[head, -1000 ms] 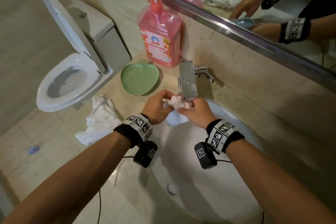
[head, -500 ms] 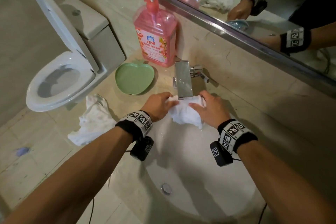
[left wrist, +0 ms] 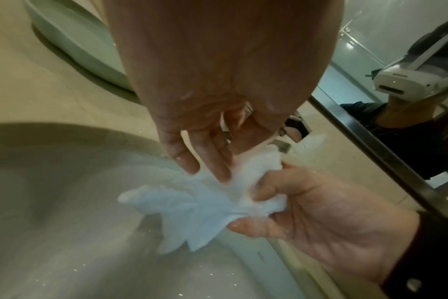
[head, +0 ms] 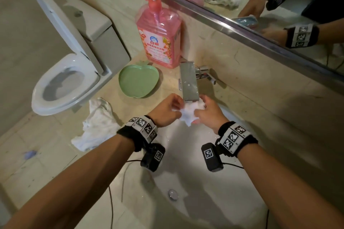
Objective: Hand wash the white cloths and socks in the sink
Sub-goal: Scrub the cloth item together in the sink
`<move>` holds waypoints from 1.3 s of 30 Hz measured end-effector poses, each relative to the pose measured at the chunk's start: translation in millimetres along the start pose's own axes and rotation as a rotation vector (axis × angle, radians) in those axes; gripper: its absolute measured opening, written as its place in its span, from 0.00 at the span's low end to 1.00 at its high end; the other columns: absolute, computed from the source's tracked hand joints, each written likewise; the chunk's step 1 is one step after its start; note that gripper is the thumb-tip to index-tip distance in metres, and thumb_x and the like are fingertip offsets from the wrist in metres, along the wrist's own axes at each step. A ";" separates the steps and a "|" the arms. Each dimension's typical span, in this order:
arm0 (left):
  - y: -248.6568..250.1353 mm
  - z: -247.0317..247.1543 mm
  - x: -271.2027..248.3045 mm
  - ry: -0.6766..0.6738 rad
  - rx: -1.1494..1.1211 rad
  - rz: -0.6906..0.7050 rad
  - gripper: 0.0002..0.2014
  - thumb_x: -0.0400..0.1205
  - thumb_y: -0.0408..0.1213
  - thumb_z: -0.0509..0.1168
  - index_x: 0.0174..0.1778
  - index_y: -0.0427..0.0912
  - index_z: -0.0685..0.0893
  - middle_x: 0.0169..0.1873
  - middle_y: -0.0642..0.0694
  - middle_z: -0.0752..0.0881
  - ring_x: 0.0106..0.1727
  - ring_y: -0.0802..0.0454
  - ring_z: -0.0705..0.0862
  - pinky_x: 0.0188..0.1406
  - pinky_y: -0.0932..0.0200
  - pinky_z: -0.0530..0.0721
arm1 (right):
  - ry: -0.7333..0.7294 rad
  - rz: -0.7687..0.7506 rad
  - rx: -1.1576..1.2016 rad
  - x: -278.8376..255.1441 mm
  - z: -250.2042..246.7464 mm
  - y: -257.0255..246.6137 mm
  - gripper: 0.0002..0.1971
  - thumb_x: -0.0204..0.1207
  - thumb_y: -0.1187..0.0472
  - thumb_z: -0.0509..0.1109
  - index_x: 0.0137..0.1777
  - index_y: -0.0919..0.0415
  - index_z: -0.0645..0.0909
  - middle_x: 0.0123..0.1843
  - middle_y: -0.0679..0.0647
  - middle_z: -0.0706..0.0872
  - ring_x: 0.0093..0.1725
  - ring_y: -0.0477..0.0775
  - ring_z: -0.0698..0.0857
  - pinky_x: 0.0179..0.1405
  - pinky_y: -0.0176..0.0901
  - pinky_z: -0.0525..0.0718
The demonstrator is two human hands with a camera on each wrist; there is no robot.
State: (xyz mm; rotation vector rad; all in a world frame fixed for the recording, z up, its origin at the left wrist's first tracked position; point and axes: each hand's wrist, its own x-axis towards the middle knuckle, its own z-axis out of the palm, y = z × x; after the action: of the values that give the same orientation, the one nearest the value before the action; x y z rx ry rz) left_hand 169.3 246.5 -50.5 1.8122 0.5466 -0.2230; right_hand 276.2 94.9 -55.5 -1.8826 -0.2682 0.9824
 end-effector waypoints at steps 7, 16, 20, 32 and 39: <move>1.6 -5.7 16.6 -0.243 0.316 -0.011 0.36 0.69 0.36 0.83 0.72 0.43 0.76 0.61 0.48 0.84 0.60 0.48 0.83 0.61 0.59 0.81 | -0.112 -0.059 0.114 -6.4 -12.4 -3.6 0.20 0.71 0.85 0.61 0.42 0.57 0.80 0.45 0.56 0.85 0.46 0.55 0.84 0.33 0.45 0.87; 4.0 16.3 28.6 0.012 0.562 0.057 0.20 0.78 0.35 0.70 0.66 0.37 0.81 0.58 0.34 0.87 0.55 0.34 0.87 0.46 0.55 0.82 | -0.218 0.004 -0.044 -6.5 -40.8 9.4 0.22 0.65 0.75 0.80 0.50 0.53 0.77 0.59 0.56 0.82 0.52 0.55 0.84 0.39 0.43 0.86; 13.2 22.6 22.6 0.033 0.833 0.195 0.22 0.76 0.33 0.65 0.68 0.45 0.81 0.61 0.38 0.84 0.56 0.36 0.84 0.47 0.55 0.78 | -0.234 0.075 -0.164 1.7 -23.6 13.1 0.32 0.63 0.65 0.83 0.65 0.47 0.76 0.60 0.50 0.82 0.56 0.53 0.86 0.34 0.45 0.90; 24.5 37.7 31.6 0.131 0.952 -0.035 0.13 0.87 0.40 0.57 0.57 0.39 0.84 0.52 0.40 0.88 0.48 0.43 0.87 0.44 0.57 0.83 | -0.024 -0.399 -1.111 17.9 0.8 10.6 0.21 0.71 0.46 0.79 0.57 0.59 0.84 0.48 0.54 0.90 0.48 0.57 0.89 0.53 0.49 0.89; 22.0 41.6 32.2 0.103 0.854 -0.177 0.14 0.79 0.45 0.66 0.56 0.42 0.85 0.53 0.43 0.88 0.51 0.45 0.87 0.44 0.56 0.83 | -0.027 -0.353 -1.108 14.1 -2.7 11.2 0.15 0.72 0.46 0.78 0.49 0.51 0.77 0.41 0.52 0.86 0.43 0.56 0.88 0.46 0.48 0.89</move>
State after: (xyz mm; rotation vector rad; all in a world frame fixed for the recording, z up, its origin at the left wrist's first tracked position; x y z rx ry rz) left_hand 212.9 210.6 -58.1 2.6105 0.7546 -0.5466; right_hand 285.0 95.2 -71.4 -2.6358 -1.3217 0.6309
